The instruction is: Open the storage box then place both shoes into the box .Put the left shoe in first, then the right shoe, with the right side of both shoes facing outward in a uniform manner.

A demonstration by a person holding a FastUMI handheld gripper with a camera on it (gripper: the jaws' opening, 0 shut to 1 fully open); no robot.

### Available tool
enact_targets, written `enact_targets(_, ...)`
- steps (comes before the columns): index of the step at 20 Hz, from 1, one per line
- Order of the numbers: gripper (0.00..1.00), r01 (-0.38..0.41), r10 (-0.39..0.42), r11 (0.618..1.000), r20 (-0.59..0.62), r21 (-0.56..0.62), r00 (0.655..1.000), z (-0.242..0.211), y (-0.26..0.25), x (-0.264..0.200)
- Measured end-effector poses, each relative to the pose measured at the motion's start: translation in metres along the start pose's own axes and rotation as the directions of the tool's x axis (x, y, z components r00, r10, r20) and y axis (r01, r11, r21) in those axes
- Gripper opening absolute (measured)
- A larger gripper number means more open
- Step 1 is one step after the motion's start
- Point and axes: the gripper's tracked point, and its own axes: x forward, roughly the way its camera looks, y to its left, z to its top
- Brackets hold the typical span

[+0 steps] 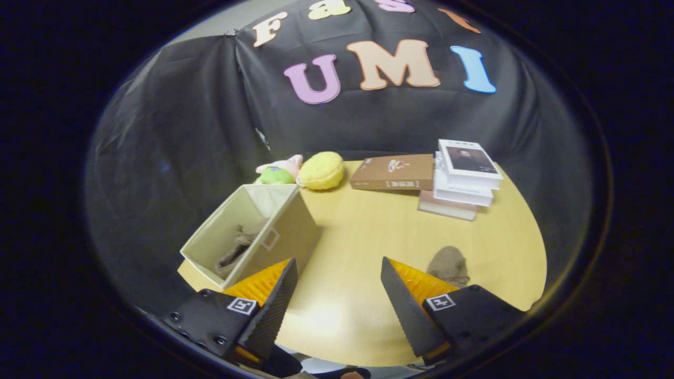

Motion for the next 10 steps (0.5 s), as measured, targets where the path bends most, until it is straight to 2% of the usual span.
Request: enact_targets(10,1.00,0.168,-0.167,0.986,-0.083,-0.001,0.982,-0.058,-0.139,-0.004)
